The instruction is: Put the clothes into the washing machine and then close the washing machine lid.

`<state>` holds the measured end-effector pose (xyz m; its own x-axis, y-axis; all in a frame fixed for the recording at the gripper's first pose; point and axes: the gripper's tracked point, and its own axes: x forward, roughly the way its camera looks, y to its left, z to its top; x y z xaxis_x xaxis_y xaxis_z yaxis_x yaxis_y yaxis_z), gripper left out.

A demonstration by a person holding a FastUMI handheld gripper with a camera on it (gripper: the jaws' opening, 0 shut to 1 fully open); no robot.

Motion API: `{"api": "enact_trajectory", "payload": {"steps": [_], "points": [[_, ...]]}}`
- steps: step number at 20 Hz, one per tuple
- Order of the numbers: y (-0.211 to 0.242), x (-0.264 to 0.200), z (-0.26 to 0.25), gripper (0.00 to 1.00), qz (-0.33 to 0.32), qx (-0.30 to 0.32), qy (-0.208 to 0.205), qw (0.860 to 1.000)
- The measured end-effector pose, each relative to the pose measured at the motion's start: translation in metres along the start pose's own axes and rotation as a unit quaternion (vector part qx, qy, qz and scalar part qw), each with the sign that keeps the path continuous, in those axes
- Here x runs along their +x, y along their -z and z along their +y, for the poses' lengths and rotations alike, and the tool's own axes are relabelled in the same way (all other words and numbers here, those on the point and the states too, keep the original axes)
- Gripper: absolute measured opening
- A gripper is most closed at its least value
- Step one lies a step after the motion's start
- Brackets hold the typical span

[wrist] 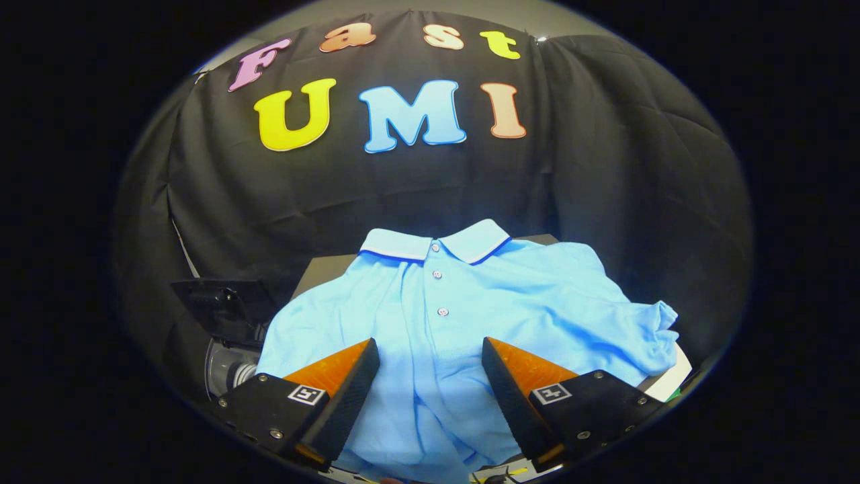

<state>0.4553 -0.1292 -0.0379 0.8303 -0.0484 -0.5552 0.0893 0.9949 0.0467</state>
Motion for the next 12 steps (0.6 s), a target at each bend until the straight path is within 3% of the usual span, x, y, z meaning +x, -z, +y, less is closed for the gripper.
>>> {"api": "enact_trajectory", "payload": {"steps": [4, 7, 9, 12], "points": [[0.004, 0.0, 0.001, 0.96, 0.025, -0.033, -0.012, 0.999], [0.0, -0.003, -0.005, 0.94, 0.011, -0.019, -0.003, 1.0], [0.0, -0.001, -0.009, 0.81, 0.004, -0.01, -0.003, 1.0], [0.001, -0.002, -0.01, 0.31, 0.005, 0.0, -0.04, 0.999]]}}
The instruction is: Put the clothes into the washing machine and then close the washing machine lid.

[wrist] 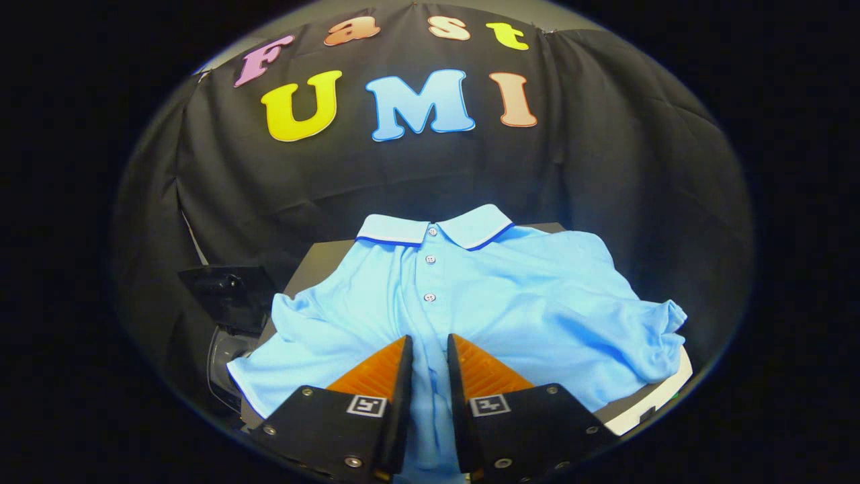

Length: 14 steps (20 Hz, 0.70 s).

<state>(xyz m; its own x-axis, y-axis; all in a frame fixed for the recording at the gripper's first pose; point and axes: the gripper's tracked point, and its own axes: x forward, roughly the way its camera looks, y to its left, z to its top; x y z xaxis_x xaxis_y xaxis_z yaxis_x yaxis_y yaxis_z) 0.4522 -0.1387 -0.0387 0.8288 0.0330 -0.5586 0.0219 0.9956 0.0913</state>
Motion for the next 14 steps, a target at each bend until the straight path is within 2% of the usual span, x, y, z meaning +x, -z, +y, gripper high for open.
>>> {"api": "enact_trajectory", "payload": {"steps": [2, 3, 6, 8, 14], "points": [[0.0, -0.001, -0.004, 0.16, 0.003, 0.038, -0.011, 0.999], [-0.001, -0.002, -0.003, 0.13, 0.001, 0.044, -0.009, 0.999], [-0.006, -0.004, 0.002, 0.05, -0.013, 0.002, 0.017, 1.0], [-0.006, -0.003, 0.003, 0.01, -0.015, -0.019, 0.035, 0.999], [-0.02, -0.011, 0.007, 0.0, -0.051, -0.018, 0.06, 0.997]]}}
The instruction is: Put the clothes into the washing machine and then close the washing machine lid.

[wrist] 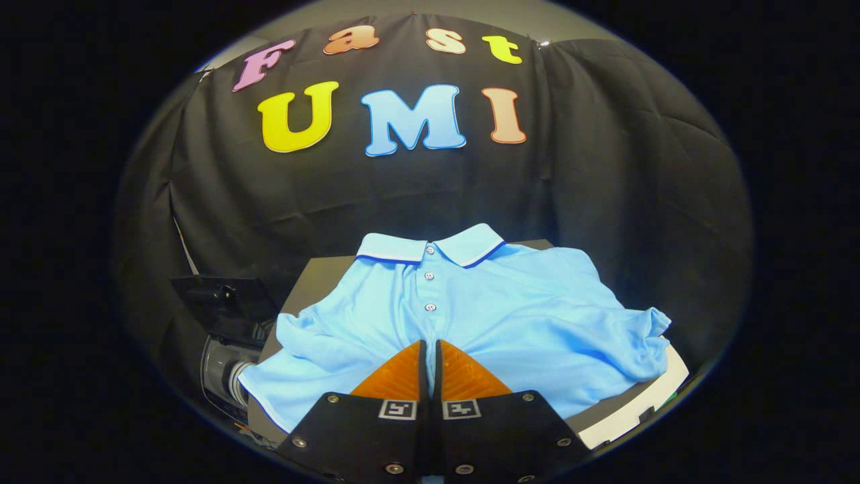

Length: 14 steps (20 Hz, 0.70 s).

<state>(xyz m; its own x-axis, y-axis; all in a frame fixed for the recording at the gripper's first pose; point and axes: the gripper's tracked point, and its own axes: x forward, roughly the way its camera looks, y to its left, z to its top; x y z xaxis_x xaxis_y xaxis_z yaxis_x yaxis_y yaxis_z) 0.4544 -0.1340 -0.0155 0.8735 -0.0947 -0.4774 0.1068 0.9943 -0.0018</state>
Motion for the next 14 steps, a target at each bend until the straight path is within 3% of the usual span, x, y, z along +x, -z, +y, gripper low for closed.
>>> {"api": "enact_trajectory", "payload": {"steps": [7, 14], "points": [[-0.055, -0.025, 0.038, 0.0, -0.057, -0.019, 0.073, 0.995], [-0.109, -0.056, 0.121, 0.0, -0.101, -0.02, 0.093, 0.99]]}}
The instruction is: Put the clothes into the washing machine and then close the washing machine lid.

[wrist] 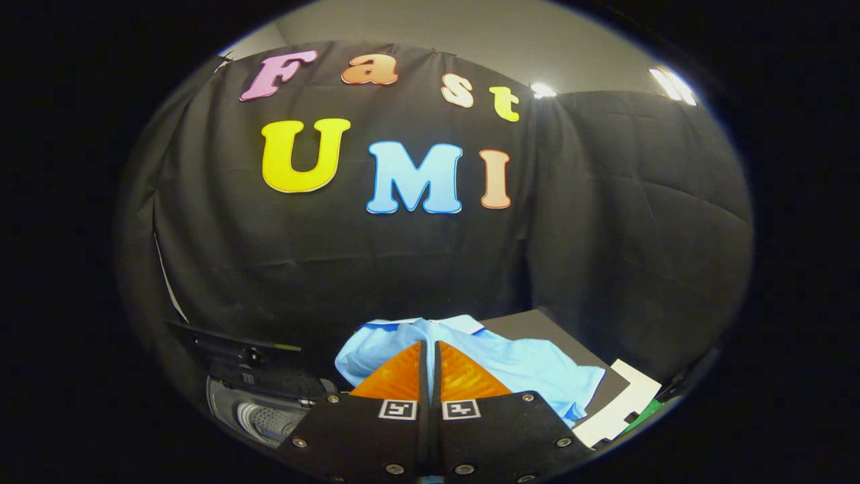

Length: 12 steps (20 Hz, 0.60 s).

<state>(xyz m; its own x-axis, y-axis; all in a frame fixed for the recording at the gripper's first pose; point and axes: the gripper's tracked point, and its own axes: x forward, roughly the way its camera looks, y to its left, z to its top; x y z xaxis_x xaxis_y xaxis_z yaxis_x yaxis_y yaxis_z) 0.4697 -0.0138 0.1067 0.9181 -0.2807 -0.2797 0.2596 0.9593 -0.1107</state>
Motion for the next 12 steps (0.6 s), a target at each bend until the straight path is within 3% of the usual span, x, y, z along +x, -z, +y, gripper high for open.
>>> {"api": "enact_trajectory", "payload": {"steps": [6, 12], "points": [[-0.055, -0.048, 0.074, 0.0, -0.039, 0.01, -0.013, 0.999], [-0.056, -0.084, 0.167, 0.0, -0.041, 0.021, -0.058, 0.997]]}}
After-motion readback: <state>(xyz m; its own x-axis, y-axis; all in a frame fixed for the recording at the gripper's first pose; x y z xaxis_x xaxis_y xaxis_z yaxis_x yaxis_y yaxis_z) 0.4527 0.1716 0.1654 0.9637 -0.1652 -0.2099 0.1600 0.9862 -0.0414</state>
